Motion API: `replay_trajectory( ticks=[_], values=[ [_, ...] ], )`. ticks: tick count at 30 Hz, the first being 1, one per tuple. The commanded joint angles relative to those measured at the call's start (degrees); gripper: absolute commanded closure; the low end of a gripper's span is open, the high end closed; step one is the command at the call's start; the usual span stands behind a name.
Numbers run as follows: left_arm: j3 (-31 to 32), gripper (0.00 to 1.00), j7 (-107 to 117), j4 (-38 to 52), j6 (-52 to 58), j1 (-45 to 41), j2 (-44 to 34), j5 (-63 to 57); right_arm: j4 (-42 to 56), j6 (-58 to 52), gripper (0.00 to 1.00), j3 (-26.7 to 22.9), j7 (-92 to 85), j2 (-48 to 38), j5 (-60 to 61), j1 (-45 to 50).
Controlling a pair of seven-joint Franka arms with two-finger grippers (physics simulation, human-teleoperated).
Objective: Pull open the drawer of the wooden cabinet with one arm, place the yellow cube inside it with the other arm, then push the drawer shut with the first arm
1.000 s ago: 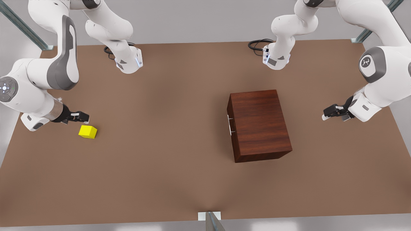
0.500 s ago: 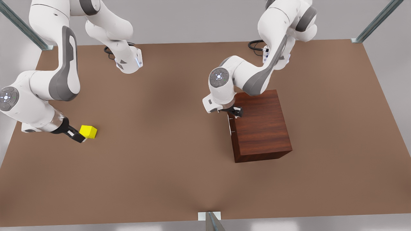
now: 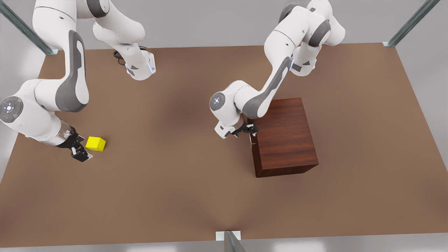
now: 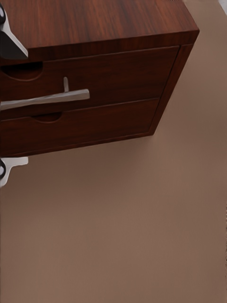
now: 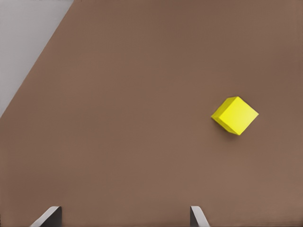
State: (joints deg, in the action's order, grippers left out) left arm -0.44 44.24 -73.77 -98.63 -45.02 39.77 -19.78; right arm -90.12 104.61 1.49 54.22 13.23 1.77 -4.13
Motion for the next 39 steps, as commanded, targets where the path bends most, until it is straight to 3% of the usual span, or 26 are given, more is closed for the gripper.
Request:
replay_trajectory(
  ticks=[1, 15, 27, 39],
  values=[
    [0.0, 0.0, 20.44, 0.03, -0.34, -0.24, 0.48, -1.4, 0.03, 0.07, 0.0, 0.0, 14.77, -0.04, -0.01, 0.0],
    [-0.09, 0.0, 20.8, -0.06, -0.69, -2.0, 4.18, -5.97, 0.03, 0.07, 0.0, 0.09, 14.86, 0.4, -0.36, 0.09],
    [-0.09, 0.0, 22.11, 0.91, -8.77, -0.59, 4.09, 1.41, 0.03, 0.07, 0.0, 0.18, 14.77, 0.4, -0.36, 0.09],
    [0.18, 0.0, 21.85, 2.75, -8.86, -3.58, 4.7, 1.59, 0.03, 0.07, 0.0, 0.18, 14.77, 0.48, -0.45, 0.18]
  ],
)
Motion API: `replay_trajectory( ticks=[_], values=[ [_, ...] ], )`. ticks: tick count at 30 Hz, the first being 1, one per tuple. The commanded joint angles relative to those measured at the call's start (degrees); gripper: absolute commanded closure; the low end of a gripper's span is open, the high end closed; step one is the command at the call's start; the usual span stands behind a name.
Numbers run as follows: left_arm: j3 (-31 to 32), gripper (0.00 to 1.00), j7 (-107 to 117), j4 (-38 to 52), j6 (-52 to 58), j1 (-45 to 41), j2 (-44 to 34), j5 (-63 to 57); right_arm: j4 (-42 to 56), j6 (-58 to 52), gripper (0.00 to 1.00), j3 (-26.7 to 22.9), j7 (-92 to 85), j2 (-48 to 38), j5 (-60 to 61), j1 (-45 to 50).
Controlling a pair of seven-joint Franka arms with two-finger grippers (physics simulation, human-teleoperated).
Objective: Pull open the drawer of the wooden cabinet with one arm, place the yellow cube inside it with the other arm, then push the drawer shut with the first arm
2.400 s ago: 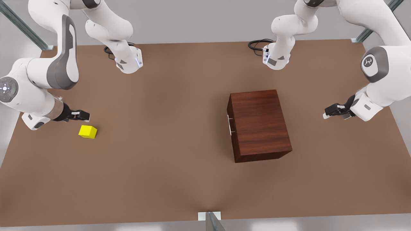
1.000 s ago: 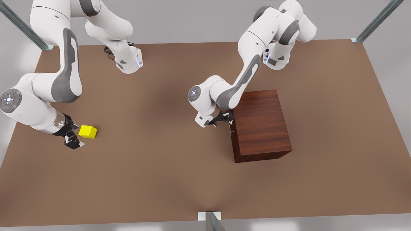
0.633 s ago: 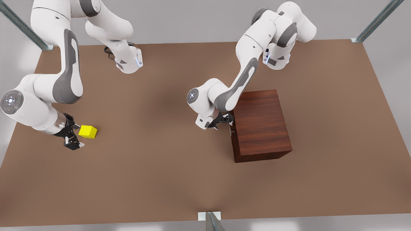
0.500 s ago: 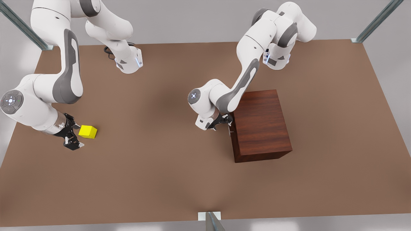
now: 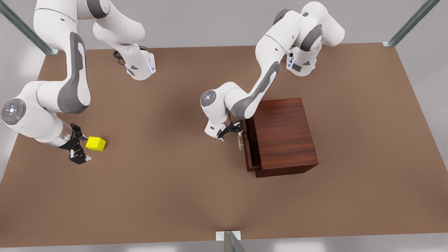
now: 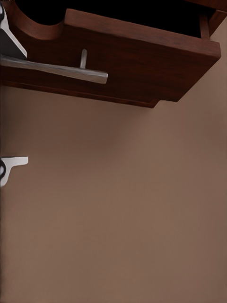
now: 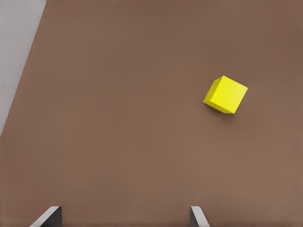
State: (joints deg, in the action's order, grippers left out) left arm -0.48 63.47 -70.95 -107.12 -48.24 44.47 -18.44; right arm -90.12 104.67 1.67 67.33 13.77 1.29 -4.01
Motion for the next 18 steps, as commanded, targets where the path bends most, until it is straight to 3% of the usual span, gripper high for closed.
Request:
replay_trajectory(
  ticks=[1, 18],
  values=[
    [0.21, 0.0, 2.71, 0.02, -0.55, -0.54, 0.35, 0.25, 0.03, 0.01, 0.0, 0.0, 1.66, -0.06, 0.02, 0.05],
    [1.71, 0.0, 10.09, 9.08, -2.83, -1.42, 4.4, 2.35, -3.58, -1.14, 0.0, -0.08, 7.82, 0.99, 0.73, 0.32]
  ],
)
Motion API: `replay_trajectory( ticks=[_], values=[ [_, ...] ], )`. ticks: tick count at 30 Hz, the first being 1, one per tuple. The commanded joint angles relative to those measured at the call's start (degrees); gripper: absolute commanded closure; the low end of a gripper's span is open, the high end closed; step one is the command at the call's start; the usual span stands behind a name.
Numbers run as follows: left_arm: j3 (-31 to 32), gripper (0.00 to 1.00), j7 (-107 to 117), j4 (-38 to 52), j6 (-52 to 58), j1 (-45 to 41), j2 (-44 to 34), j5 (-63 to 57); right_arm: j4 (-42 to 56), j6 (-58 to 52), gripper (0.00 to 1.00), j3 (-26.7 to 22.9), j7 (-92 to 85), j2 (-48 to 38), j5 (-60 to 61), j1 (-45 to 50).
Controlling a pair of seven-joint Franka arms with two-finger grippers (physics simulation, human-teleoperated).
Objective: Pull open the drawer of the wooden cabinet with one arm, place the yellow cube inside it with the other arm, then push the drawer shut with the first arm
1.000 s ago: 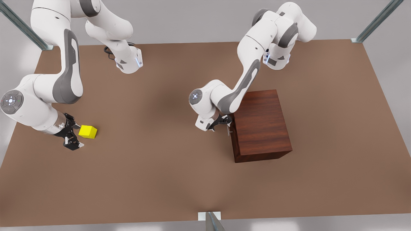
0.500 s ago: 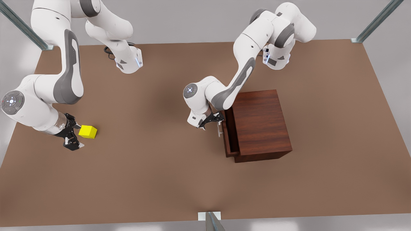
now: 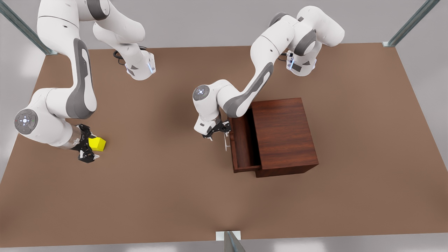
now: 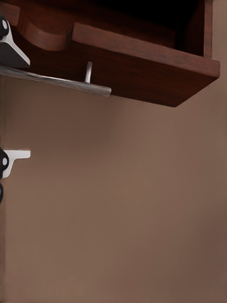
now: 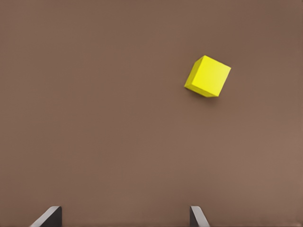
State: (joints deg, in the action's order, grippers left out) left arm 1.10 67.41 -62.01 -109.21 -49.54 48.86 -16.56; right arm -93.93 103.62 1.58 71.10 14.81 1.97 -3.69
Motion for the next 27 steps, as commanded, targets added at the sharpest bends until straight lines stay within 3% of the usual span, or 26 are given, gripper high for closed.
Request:
replay_trajectory(
  ticks=[1, 3, 7, 9, 11, 12, 13, 14, 17, 19, 27],
  values=[
    [0.22, 0.0, 6.5, 0.13, -0.83, -0.12, 0.09, 0.48, -0.99, 0.52, 0.0, 0.0, 4.05, -0.22, 0.05, 0.0],
    [0.84, 0.0, 7.03, 0.57, 0.04, -0.03, -0.08, 0.48, -4.85, 2.63, 0.0, -0.44, 4.14, -1.88, 0.05, -0.09],
    [0.84, 0.0, -1.66, 1.28, 18.24, 2.34, -10.89, 3.12, -12.86, 14.41, 0.0, -0.7, 3.96, -2.77, -0.3, -2.99],
    [0.84, 0.0, -17.12, 1.28, 25.79, 11.3, -14.58, 3.55, -12.94, 16.78, 0.0, -0.7, 4.05, -0.75, -0.39, -2.81],
    [0.84, 0.0, -45.15, 1.1, 34.5, 27.9, -18.97, 10.75, -13.03, 19.24, 0.0, -0.7, 4.05, 0.75, -0.3, -2.99],
    [0.92, 0.0, -55.43, -1.0, 35.56, 37.72, -21.08, 19.78, -12.94, 20.3, 0.0, -0.88, 4.05, 1.45, -0.39, -4.12],
    [0.05, 0.0, -61.61, -27.15, 13.89, 41.02, -36.96, 21.31, -13.03, 21.35, 0.0, -0.7, 3.79, 1.98, -0.39, -4.83],
    [-1.27, 0.0, -63.98, -33.8, 9.44, 41.02, -41.39, 19.82, -13.03, 22.15, 0.0, -0.7, 3.79, 2.33, -0.39, -5.01],
    [-2.06, 0.0, -65.74, -21.85, 12.26, 41.54, -39.63, 19.55, -15.4, 25.22, 0.0, -0.79, 3.87, 2.95, -0.22, -5.18],
    [-2.15, 0.0, -65.92, -21.4, 14.46, 45.06, -39.1, 20.17, -19.18, 29.18, 0.0, -0.79, 4.57, 2.51, -0.48, -7.29],
    [-1.71, 0.0, -66.18, -20.87, 15.61, 44.44, -37.87, 19.73, -28.76, 33.48, 0.0, -0.88, 4.66, -0.13, -0.13, -13.09]
  ],
)
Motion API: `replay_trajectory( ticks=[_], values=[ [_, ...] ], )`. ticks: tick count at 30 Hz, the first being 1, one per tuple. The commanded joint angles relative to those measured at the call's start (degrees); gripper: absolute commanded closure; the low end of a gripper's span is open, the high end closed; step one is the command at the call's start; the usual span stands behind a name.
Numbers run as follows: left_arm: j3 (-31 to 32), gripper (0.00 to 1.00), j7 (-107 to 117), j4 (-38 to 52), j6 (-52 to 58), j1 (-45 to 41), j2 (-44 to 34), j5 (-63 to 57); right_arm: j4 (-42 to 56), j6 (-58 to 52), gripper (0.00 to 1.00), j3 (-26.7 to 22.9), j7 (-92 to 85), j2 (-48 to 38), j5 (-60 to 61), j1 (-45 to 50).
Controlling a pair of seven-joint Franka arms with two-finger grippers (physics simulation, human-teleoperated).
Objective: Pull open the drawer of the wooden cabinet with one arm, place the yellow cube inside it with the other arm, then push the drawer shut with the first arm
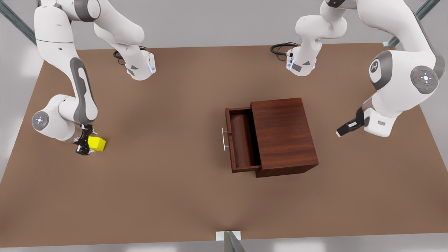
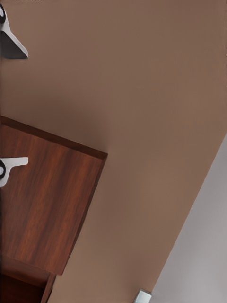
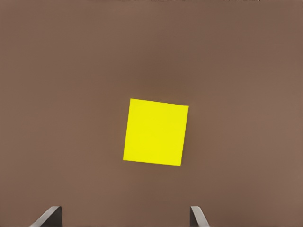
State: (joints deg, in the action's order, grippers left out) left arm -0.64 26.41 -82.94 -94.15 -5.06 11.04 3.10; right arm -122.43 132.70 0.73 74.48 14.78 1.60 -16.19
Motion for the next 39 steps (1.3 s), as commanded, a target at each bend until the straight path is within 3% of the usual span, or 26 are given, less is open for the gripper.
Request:
replay_trajectory(
  ticks=[1, 10, 39],
  values=[
    [0.02, 0.0, -25.18, 0.06, 0.55, 0.05, -0.06, 0.15, -0.8, 5.9, 0.0, -0.03, 1.28, 0.16, 0.6, -1.03],
    [0.03, 0.0, -25.1, -0.03, 0.55, 0.14, 0.03, 0.42, -6.16, 16.62, 0.0, 0.06, 1.28, 2.44, 1.57, -2.62],
    [0.11, 0.0, -24.92, -0.03, 0.55, -0.3, 0.03, -0.28, -7.65, 25.24, 0.0, 0.24, 0.49, 10.18, 0.25, -2.88]
  ],
)
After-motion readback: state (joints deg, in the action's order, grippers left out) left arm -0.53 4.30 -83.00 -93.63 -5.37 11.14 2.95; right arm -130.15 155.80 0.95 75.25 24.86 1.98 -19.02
